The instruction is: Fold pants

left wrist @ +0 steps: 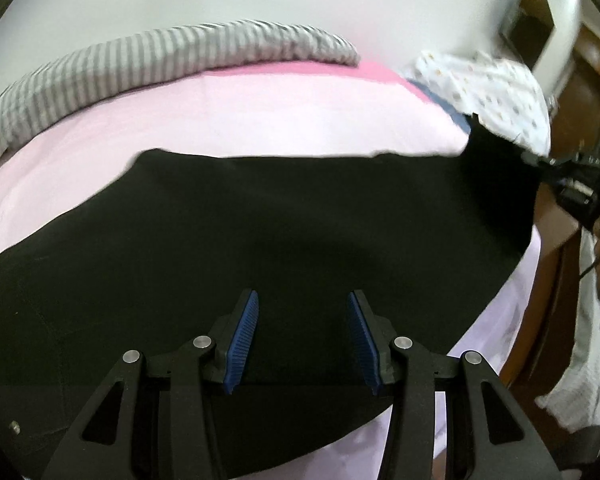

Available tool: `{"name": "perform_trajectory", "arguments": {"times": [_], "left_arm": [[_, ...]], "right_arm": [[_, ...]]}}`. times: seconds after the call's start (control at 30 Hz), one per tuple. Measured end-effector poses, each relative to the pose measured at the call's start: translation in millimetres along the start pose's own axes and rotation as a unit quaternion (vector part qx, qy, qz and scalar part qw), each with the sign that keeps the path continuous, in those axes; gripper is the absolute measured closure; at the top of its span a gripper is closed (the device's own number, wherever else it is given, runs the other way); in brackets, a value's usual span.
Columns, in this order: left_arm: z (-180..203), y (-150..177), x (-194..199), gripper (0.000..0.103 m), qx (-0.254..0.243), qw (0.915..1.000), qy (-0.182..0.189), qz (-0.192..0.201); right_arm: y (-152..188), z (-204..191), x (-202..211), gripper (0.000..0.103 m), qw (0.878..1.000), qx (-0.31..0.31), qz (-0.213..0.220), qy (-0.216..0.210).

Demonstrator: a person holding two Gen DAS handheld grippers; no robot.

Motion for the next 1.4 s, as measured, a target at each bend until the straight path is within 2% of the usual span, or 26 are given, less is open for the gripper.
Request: {"name": "perform_trajectory", "arguments": {"times": [0.13, 0.23, 0.33, 0.4, 0.47, 0.57, 0.77, 0.93, 1.1, 1.27, 1.4], "left_arm": [[-32.0, 2.9, 26.0, 0.055, 0.041, 0.9989, -0.005, 0.024], [-55.2, 8.1, 42.9, 0.055, 0.067, 0.9969, -0.011, 0.039], [-73.6, 13.3, 51.7, 0.055, 0.088, 0.9948, -0.014, 0.048], [-82.3, 17.3, 53.5, 0.055, 0.103, 0.9934, -0.014, 0.05], [-84.7, 19.2, 53.5, 0.055, 0.109, 0.9927, -0.01, 0.05], [-85.8, 22.8, 52.3, 0.055, 0.108, 0.9928, -0.005, 0.05], [-82.4, 23.7, 52.3, 0.055, 0.111, 0.9922, 0.01, 0.055], [-75.7, 21.7, 45.0, 0.054, 0.121, 0.9891, 0.076, 0.036], [-67.9, 14.6, 34.5, 0.054, 0.128, 0.9861, 0.104, 0.016], [-58.3, 12.2, 30.6, 0.053, 0.139, 0.9796, 0.145, 0.0], [-50.8, 4.5, 17.9, 0.051, 0.163, 0.9666, 0.195, -0.029]], "right_arm": [[16.3, -60.6, -30.8, 0.094, 0.998, 0.047, -0.039, -0.036], [41.7, -103.6, -52.0, 0.095, 0.991, 0.082, -0.079, -0.066], [79.6, -138.2, -72.5, 0.095, 0.979, 0.124, -0.135, -0.089], [106.0, -152.2, -88.4, 0.095, 0.97, 0.153, -0.17, -0.082], [132.7, -158.0, -104.2, 0.094, 0.961, 0.19, -0.196, -0.052], [145.7, -155.8, -118.0, 0.094, 0.954, 0.211, -0.212, -0.025], [146.1, -162.6, -108.3, 0.094, 0.949, 0.226, -0.217, -0.025], [150.9, -162.5, -101.7, 0.094, 0.95, 0.237, -0.2, -0.028], [156.1, -163.3, -101.6, 0.094, 0.946, 0.256, -0.2, -0.022], [157.2, -162.8, -92.6, 0.094, 0.944, 0.266, -0.192, -0.03], [154.5, -163.8, -85.0, 0.094, 0.945, 0.268, -0.185, -0.044]]}}
Point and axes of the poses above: each gripper's, at about its wrist camera, not at the fingertips, and x roughly against the way its jaws point, z to its right, y to its underside, the point moved 2 cm from there along -x, roughly the way its jaws point, and after that the axes turned 8 degrees about y, right-handed, at the moved point
